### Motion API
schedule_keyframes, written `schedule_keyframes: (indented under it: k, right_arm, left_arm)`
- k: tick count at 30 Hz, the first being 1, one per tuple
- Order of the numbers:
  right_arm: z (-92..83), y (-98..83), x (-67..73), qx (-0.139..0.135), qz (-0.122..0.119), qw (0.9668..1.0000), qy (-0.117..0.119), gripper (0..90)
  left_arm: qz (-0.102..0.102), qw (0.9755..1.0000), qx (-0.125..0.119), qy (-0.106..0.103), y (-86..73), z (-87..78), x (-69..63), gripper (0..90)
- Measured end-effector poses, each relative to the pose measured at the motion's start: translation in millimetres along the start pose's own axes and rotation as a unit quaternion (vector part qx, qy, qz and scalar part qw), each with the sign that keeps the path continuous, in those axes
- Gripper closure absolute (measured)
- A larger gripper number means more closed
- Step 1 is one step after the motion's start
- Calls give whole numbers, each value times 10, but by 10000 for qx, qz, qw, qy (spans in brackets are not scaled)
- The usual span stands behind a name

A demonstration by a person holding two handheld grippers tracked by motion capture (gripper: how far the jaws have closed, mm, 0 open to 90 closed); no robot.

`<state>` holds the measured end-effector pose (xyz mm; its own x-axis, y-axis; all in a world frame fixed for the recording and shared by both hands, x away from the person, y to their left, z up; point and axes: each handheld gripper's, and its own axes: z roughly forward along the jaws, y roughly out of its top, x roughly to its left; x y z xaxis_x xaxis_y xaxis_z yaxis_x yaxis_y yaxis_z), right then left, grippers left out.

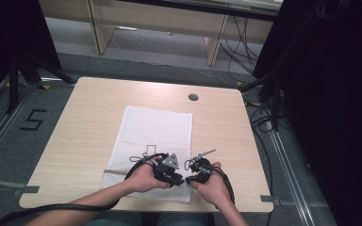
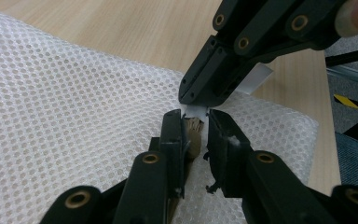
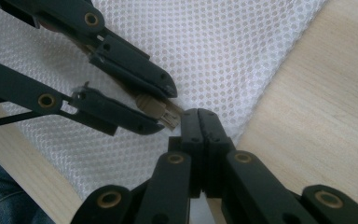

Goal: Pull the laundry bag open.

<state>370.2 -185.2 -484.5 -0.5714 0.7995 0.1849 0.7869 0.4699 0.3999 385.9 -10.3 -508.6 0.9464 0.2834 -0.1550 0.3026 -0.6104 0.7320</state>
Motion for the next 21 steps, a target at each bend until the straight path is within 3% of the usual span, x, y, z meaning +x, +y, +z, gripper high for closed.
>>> schedule_keyframes:
  k: [3, 8, 12, 15, 17, 21]
  right_arm:
    - [2, 2, 4, 3, -9, 10000, 15, 900]
    - [0, 0, 0, 1, -3, 10000, -3, 900]
    - [0, -1, -2, -9, -23, 10000, -9, 900]
    - [-1, -2, -3, -10, -23, 10000, -5, 900]
    - [-2, -2, -1, -3, -12, 10000, -10, 900]
    - [0, -3, 2, -11, -26, 10000, -26, 900]
  left_arm:
    - [-164, 9999, 13, 5, 2, 6, 8, 780]
    - [-111, 9999, 32, -2, 23, 15, -2, 773]
    - [-271, 9996, 1, -45, 18, 46, -44, 784]
    - [-167, 9998, 75, 36, 26, 34, -21, 803]
    - [-261, 9996, 62, 30, 26, 33, -22, 817]
    - [-241, 9996, 102, 61, 40, 34, -28, 824]
